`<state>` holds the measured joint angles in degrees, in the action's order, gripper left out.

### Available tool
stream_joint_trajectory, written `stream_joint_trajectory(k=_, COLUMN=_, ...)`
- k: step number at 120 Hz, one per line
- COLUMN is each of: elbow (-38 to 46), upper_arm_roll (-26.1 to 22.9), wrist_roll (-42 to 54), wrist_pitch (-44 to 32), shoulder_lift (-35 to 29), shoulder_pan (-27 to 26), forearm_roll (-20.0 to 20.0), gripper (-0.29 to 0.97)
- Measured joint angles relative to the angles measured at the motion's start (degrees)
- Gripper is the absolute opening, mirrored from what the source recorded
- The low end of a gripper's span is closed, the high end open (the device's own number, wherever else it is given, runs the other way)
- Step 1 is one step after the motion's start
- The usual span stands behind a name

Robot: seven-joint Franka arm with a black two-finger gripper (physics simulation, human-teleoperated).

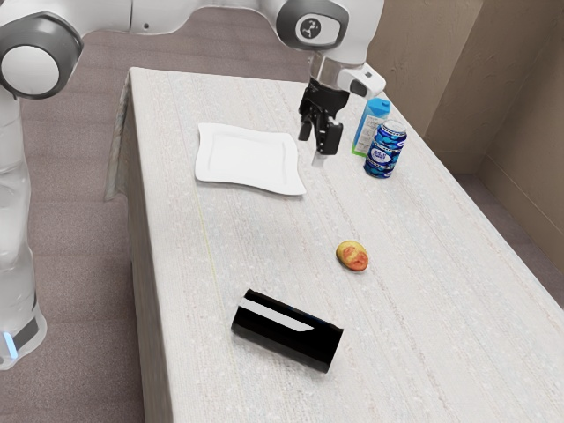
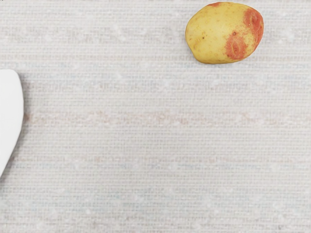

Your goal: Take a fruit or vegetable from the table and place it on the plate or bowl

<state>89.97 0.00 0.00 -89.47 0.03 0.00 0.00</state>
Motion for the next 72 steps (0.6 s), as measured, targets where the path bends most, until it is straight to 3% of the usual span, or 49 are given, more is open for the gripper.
stream_joint_trajectory(k=8, elbow=-10.87, upper_arm_roll=11.43, wrist_roll=1.12, wrist_pitch=2.54, shoulder_lift=2.12, shoulder_pan=-10.37, forearm_roll=-2.67, gripper=0.67)
stream_joint_trajectory(k=16, elbow=-14.85, upper_arm_roll=15.55, wrist_roll=2.28, wrist_pitch=4.71, shoulder_lift=2.94, shoulder_pan=-8.52, forearm_roll=-4.50, gripper=0.67)
stream_joint_trajectory(k=25, elbow=-16.32, upper_arm_roll=16.72, wrist_roll=3.41, wrist_pitch=6.43, shoulder_lift=3.13, shoulder_pan=3.34, forearm_roll=-5.60, gripper=0.66)
stream_joint_trajectory(k=41, elbow=-31.32, upper_arm_roll=14.56, wrist_roll=5.09, wrist_pitch=10.04, shoulder_lift=0.54, shoulder_pan=27.64, forearm_roll=-1.68, gripper=0.66)
stream_joint_trajectory(k=50, elbow=-28.41, upper_arm_roll=12.70, wrist_roll=5.99, wrist_pitch=11.59, shoulder_lift=1.58, shoulder_pan=41.47, forearm_roll=-1.08, gripper=0.66)
stream_joint_trajectory(k=55, elbow=-26.14, upper_arm_roll=11.95, wrist_roll=6.44, wrist_pitch=11.55, shoulder_lift=3.79, shoulder_pan=45.74, forearm_roll=-2.87, gripper=0.66)
stream_joint_trajectory(k=60, elbow=-25.10, upper_arm_roll=11.32, wrist_roll=6.87, wrist_pitch=10.55, shoulder_lift=7.12, shoulder_pan=41.18, forearm_roll=-4.48, gripper=0.67)
stream_joint_trajectory(k=68, elbow=-24.39, upper_arm_roll=10.52, wrist_roll=7.52, wrist_pitch=9.11, shoulder_lift=11.01, shoulder_pan=14.76, forearm_roll=-6.21, gripper=0.67)
stream_joint_trajectory(k=72, elbow=-24.17, upper_arm_roll=10.22, wrist_roll=7.82, wrist_pitch=8.62, shoulder_lift=11.86, shoulder_pan=6.39, forearm_roll=-6.74, gripper=0.66)
